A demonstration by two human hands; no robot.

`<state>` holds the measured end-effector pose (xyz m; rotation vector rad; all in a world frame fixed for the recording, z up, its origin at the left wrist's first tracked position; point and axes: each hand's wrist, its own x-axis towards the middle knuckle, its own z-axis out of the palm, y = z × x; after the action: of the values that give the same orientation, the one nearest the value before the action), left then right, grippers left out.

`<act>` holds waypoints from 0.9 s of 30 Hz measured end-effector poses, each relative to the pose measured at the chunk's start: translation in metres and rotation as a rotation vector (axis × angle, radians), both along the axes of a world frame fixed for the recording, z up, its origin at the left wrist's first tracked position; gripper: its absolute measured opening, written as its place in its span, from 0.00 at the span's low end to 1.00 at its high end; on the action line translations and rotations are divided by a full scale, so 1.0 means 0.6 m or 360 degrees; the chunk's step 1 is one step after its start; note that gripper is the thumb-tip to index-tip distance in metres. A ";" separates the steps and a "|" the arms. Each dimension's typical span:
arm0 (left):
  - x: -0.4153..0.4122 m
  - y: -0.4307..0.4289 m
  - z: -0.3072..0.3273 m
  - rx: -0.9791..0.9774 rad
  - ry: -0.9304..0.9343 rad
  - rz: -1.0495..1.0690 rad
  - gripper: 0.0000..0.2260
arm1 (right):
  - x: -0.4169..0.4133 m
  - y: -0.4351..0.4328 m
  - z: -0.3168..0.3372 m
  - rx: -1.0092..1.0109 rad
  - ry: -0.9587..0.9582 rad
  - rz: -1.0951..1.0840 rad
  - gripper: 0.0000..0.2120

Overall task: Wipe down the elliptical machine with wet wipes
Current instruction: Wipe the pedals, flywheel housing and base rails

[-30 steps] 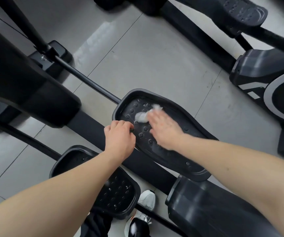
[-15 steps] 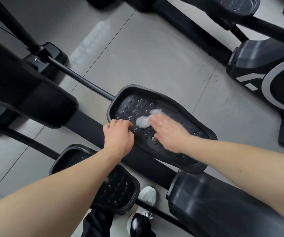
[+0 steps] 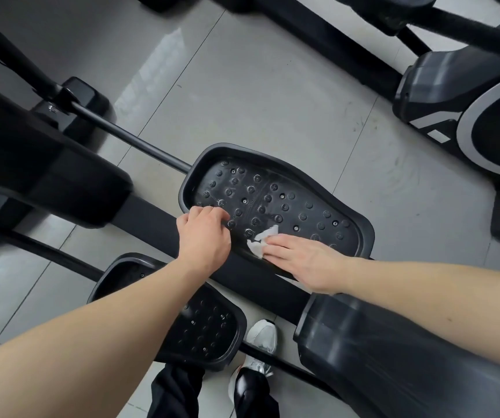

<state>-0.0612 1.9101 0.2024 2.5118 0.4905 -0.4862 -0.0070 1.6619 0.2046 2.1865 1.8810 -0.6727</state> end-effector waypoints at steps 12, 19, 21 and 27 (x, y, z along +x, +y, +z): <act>0.010 -0.024 0.001 0.0015 -0.0002 -0.0074 0.17 | 0.033 0.065 -0.027 -0.0011 0.0000 -0.1045 0.33; 0.013 -0.034 0.002 0.0034 0.0004 -0.0096 0.16 | 0.015 0.012 -0.013 -0.0082 0.0098 -0.0241 0.30; 0.017 -0.040 0.006 0.0030 0.0001 -0.0110 0.15 | 0.047 0.028 -0.015 -0.0055 -0.0045 -0.0621 0.33; 0.022 -0.053 0.013 0.0021 0.0021 -0.0163 0.14 | 0.040 0.040 -0.017 -0.0119 -0.0211 -0.1219 0.34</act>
<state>-0.0482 1.8786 0.2100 2.5575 0.3721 -0.5404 0.0171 1.6858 0.1946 2.7967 0.8943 -0.6579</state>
